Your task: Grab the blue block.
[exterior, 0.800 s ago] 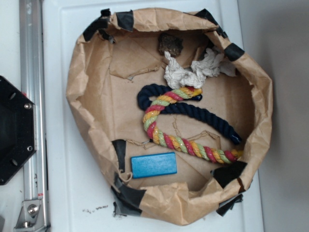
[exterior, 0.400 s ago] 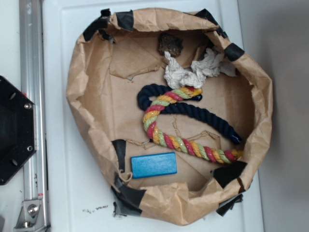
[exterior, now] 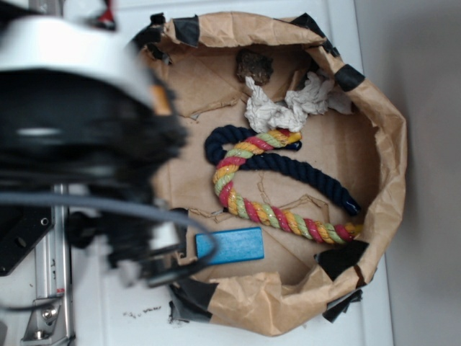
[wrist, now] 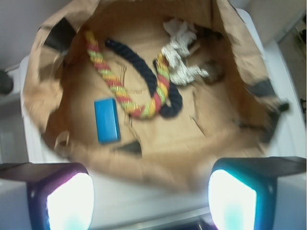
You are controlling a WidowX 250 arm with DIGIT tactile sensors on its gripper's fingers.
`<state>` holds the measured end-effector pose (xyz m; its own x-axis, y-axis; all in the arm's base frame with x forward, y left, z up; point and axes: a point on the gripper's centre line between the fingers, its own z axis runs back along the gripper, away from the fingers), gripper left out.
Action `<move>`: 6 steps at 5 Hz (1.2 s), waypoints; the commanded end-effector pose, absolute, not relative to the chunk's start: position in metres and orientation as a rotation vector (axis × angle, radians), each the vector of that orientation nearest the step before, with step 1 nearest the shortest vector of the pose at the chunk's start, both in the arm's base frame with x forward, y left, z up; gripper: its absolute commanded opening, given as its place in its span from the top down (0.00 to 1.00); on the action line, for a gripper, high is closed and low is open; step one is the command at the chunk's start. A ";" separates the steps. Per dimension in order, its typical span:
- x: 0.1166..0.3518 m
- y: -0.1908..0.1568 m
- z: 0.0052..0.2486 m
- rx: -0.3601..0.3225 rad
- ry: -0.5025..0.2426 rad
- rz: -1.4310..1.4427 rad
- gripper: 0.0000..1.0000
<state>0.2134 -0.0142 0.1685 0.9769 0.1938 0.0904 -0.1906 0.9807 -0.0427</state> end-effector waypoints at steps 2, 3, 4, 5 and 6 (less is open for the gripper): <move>0.251 -0.016 0.079 -0.099 0.145 0.117 0.00; 0.233 -0.044 0.065 -0.100 0.176 0.058 0.00; 0.227 -0.065 0.055 -0.116 0.163 0.073 0.00; 0.227 -0.094 0.039 -0.091 0.136 0.069 0.00; 0.230 -0.105 0.012 -0.020 0.085 0.075 0.00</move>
